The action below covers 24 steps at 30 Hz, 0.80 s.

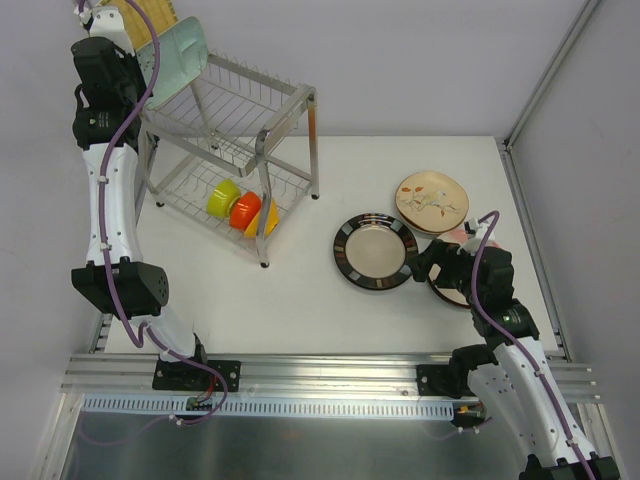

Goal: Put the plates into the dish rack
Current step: Insert the plate into the dish rack

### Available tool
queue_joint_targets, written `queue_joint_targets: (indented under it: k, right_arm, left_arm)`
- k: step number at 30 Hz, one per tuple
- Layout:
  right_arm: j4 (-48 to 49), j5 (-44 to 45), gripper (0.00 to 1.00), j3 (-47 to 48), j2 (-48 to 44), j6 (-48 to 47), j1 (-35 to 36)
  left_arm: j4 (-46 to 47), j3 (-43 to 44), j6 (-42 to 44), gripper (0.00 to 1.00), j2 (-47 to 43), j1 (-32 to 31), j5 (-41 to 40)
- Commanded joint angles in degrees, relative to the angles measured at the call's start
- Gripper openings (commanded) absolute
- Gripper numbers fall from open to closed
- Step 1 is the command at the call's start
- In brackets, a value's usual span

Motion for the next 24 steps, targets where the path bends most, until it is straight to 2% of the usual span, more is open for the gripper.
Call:
queue_joint_targets:
  k: [1, 14, 24]
  right_arm:
    - [2.14, 0.75, 1.0, -0.04, -0.68, -0.94, 0.36]
    - [2.14, 0.93, 0.99, 0.23, -0.51, -1.3, 0.28]
    - [2.14, 0.93, 1.0, 0.14, -0.42, -1.29, 0.19]
  left_arm:
    - [2.99, 1.35, 1.37, 0.0, -3.89, 0.21, -5.41]
    - [4.74, -5.33, 0.32, 0.0, -6.88, 1.44, -5.5]
    - [5.71, -6.39, -0.12, 0.0, -8.11, 2.06, -6.11]
